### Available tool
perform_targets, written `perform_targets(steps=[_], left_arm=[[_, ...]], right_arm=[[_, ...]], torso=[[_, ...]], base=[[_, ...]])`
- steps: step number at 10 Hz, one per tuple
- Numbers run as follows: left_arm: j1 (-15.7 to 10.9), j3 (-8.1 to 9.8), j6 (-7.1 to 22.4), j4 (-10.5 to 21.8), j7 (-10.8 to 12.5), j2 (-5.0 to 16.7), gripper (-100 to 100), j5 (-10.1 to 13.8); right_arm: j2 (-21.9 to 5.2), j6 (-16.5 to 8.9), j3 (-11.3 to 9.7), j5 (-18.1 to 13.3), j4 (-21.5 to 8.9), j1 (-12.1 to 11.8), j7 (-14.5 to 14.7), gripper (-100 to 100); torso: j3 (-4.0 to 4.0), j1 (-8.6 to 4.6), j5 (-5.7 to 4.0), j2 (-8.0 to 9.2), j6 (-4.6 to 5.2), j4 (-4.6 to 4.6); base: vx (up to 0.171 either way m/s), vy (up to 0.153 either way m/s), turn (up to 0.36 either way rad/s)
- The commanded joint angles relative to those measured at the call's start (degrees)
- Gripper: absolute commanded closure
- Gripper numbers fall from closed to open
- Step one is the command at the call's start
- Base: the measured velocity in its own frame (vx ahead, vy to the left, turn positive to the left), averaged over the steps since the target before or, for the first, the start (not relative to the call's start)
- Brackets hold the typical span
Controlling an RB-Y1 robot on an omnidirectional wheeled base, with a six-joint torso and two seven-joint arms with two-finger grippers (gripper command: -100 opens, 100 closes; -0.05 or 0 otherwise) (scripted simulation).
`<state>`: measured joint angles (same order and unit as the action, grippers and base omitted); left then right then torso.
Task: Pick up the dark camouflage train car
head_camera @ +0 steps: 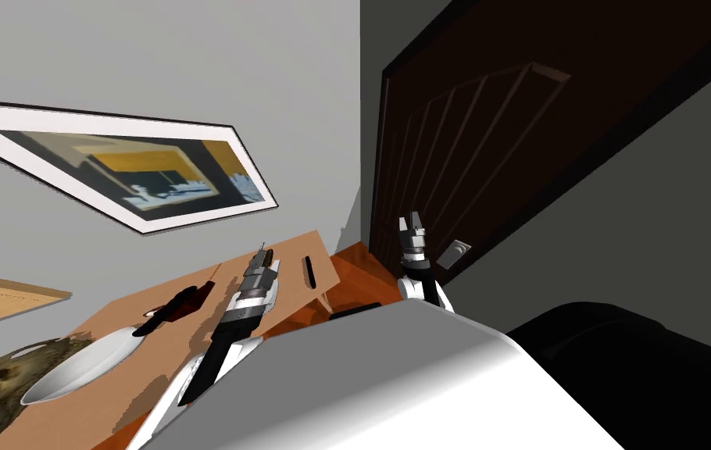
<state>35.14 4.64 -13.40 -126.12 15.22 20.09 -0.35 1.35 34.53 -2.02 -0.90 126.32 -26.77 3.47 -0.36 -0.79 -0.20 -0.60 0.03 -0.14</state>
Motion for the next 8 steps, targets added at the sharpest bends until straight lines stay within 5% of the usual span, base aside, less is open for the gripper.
perform_targets(steps=[1, 8], left_arm=[[0.57, 0.94, 2.19, 2.16, 1.31, 1.3, -100, 0.13], [3.79, 5.04, 10.16, 9.23, 6.4, 5.58, -100, 2.48]], right_arm=[[0.0, 0.0, 0.0, 0.0, 0.0, 0.0, 0.0, 0], [0.0, 0.0, 0.0, 0.0, 0.0, -0.01, 0.0, 0]], torso=[[0.0, 0.0, 0.0, 0.0, 0.0, 0.0], [-0.07, -0.08, -0.02, -0.13, -0.04, -0.03]], base=[[0.111, -0.243, 0.131], [0.124, -0.248, 0.162]])
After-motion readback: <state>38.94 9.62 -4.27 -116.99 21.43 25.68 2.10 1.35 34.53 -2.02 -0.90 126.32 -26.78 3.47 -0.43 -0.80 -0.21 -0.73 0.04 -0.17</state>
